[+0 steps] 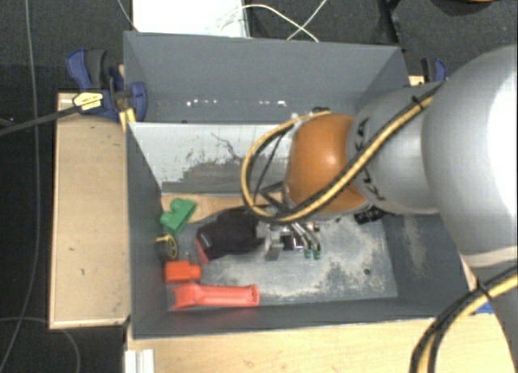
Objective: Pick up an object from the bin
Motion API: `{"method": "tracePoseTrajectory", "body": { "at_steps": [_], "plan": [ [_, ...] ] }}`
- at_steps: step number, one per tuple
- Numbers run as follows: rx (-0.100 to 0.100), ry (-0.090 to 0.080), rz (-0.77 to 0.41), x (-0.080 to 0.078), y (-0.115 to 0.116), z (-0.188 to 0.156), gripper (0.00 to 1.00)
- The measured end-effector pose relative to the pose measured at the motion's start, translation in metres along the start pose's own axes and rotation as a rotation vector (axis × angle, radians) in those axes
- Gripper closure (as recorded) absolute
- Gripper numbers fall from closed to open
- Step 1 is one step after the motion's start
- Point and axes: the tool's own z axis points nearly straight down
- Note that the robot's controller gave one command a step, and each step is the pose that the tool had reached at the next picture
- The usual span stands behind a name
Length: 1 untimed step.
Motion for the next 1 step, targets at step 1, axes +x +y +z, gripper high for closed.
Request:
{"method": "tracePoseTrajectory", "body": {
  "at_steps": [1],
  "plan": [
    [0.001, 0.008, -0.019, 0.0013, 0.0088, -0.0225, 1.0]
  ]
}}
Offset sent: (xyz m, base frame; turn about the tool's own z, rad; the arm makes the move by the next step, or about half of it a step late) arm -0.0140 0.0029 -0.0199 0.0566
